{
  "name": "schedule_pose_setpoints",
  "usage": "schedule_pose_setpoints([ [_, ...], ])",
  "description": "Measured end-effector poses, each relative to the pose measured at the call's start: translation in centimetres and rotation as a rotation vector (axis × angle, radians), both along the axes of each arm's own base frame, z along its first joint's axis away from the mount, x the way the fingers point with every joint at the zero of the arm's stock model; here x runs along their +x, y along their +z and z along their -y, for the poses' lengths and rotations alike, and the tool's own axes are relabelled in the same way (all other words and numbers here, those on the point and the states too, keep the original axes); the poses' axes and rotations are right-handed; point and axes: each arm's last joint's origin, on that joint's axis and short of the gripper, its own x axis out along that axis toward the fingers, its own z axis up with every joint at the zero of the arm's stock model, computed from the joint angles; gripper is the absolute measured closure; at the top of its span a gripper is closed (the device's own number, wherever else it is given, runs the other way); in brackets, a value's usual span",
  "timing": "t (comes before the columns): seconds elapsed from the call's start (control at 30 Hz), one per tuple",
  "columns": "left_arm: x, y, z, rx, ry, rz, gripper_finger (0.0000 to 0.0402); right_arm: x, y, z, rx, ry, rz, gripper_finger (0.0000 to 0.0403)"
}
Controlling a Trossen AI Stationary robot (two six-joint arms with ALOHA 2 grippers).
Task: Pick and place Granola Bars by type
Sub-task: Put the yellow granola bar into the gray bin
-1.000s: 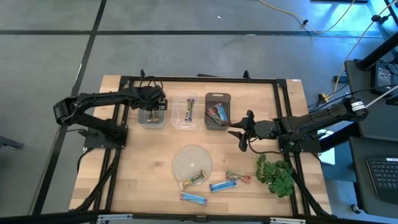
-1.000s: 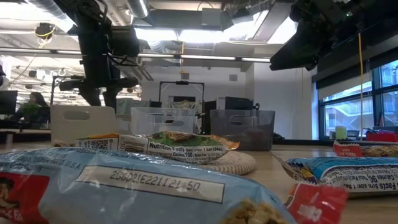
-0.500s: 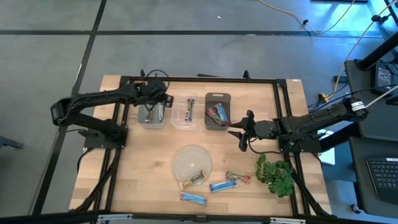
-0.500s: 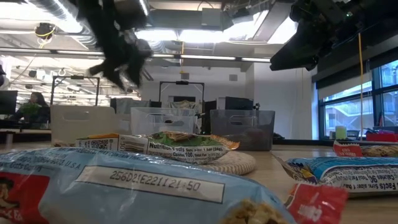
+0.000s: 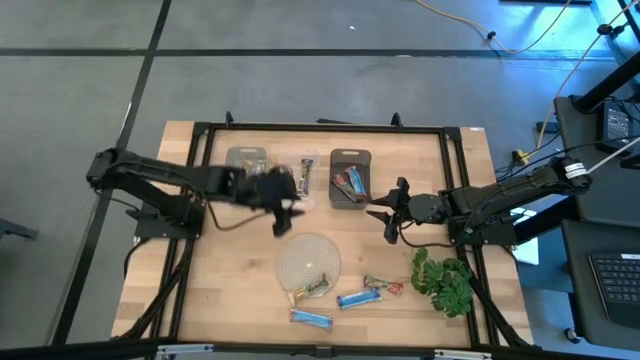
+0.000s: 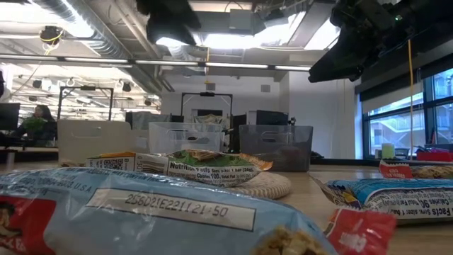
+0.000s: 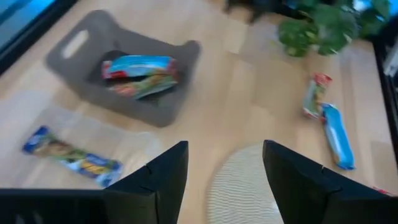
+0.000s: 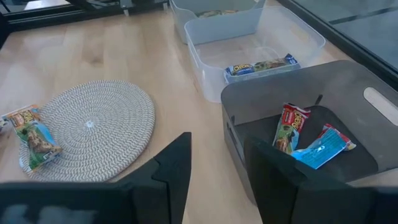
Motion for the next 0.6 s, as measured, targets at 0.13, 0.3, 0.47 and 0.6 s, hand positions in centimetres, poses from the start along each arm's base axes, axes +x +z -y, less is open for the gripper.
schedule_pose_setpoints([
  [0.13,1.5,-0.8,3.8,0.009,-0.042,-0.036,0.0205,0.0,0.0,0.0,-0.001,0.000,-0.003,0.0253],
  [0.3,3.3,-2.9,8.3,0.017,-0.145,-0.107,0.0204,-0.1,-0.1,0.0,-0.001,0.001,-0.010,0.0254],
  [0.47,4.9,-5.5,12.1,-0.029,-0.144,-0.176,0.0207,-0.1,-0.2,0.0,-0.003,0.002,-0.024,0.0253],
  [0.6,6.5,-7.2,14.6,-0.022,-0.148,-0.207,0.0206,-0.3,-0.4,0.0,-0.005,0.001,-0.052,0.0253],
])
